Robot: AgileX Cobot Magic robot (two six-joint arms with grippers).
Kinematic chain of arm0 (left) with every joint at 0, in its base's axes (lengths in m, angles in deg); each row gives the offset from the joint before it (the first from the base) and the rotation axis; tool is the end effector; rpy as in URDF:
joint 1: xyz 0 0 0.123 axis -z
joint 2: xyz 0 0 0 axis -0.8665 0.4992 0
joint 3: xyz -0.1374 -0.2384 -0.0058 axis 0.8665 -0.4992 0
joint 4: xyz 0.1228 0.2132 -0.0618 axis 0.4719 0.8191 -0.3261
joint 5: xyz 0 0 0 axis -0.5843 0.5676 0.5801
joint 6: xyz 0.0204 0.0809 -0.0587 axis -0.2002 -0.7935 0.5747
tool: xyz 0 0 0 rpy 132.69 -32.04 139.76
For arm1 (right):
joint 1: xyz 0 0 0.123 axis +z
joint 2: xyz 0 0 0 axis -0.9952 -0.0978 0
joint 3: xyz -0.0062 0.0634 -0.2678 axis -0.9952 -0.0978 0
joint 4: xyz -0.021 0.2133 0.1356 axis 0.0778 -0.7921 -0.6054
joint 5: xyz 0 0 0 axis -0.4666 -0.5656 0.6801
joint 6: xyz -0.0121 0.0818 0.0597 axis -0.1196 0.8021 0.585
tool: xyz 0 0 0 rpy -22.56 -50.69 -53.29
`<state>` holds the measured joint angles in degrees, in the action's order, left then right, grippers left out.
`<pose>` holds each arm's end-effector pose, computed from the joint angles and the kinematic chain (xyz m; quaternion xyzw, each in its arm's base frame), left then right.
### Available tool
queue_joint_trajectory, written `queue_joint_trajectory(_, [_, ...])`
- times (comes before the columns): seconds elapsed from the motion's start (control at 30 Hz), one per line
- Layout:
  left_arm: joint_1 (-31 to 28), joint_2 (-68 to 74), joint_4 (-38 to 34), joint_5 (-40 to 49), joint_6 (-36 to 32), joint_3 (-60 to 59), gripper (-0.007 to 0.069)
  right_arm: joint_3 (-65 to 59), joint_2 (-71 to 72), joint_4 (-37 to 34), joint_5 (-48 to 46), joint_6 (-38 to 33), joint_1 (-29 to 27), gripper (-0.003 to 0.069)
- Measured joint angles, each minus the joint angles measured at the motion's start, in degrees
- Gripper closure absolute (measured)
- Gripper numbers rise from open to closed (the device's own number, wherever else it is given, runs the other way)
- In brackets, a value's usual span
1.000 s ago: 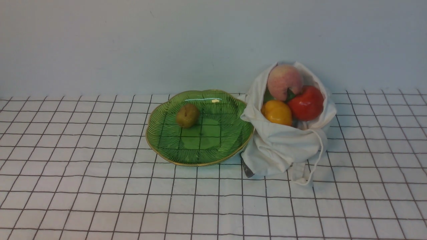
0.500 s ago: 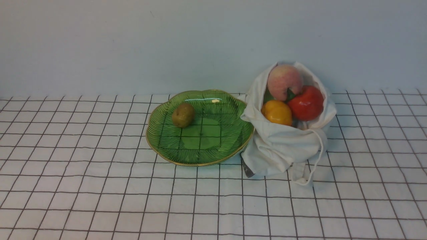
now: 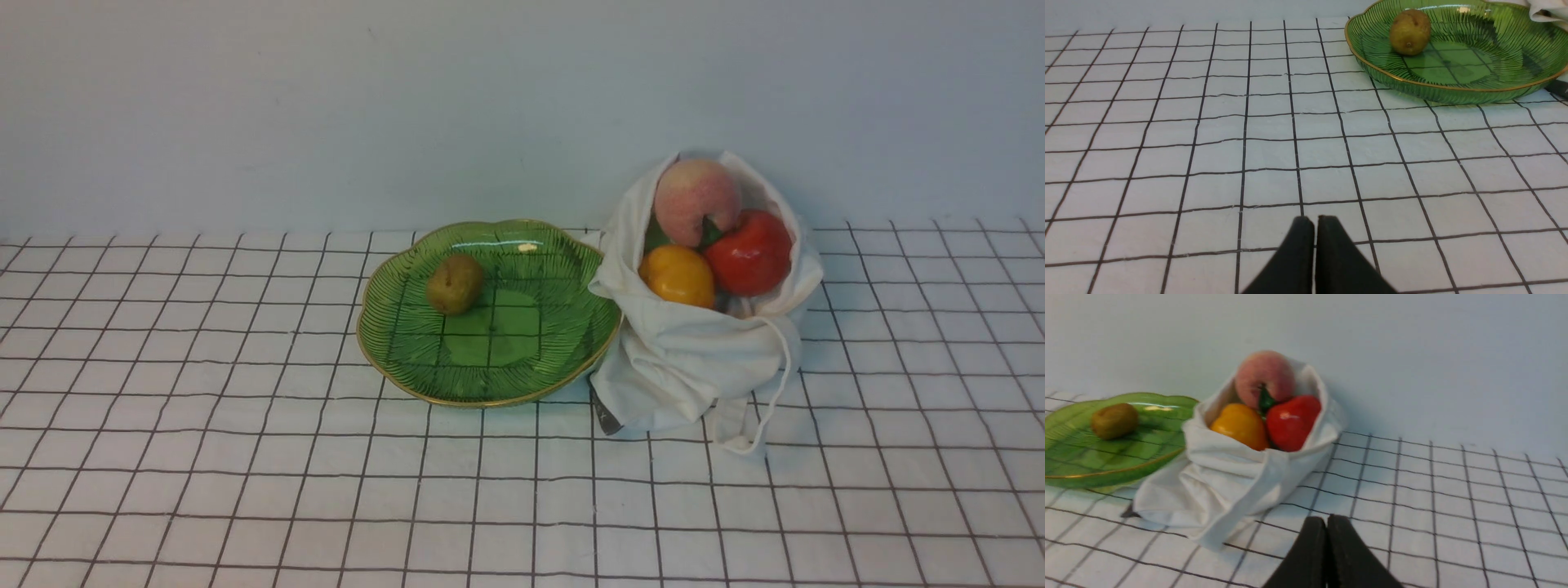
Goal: Take the fruit out of the bag on the white checkered tablecloth and place them on the plate.
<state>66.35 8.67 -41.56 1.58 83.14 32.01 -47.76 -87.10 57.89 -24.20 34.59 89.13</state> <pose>0.0735 -0.0107 0.1671 0.0428 0.8104 -0.0488 0.5823 0.0754 0.0068 0.2053 -0.0630 0.7833 0.0049 0.6184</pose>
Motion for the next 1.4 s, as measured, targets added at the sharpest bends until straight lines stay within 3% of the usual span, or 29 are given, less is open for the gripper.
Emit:
queue_joint_trajectory(0.13, [0.0,0.0,0.0,0.0,0.0,0.0,0.0632,-3.8,2.7,-0.2,0.0,0.8,-2.7,0.0673])
queue_joint_trajectory(0.5, [0.0,0.0,0.0,0.0,0.0,0.0,0.0632,-6.6,2.9,-0.4,0.3,6.1,-3.2,0.0673])
queue_joint_trajectory(1.4, [0.0,0.0,0.0,0.0,0.0,0.0,0.0632,-6.6,2.9,-0.4,0.3,6.3,-3.2,0.0673])
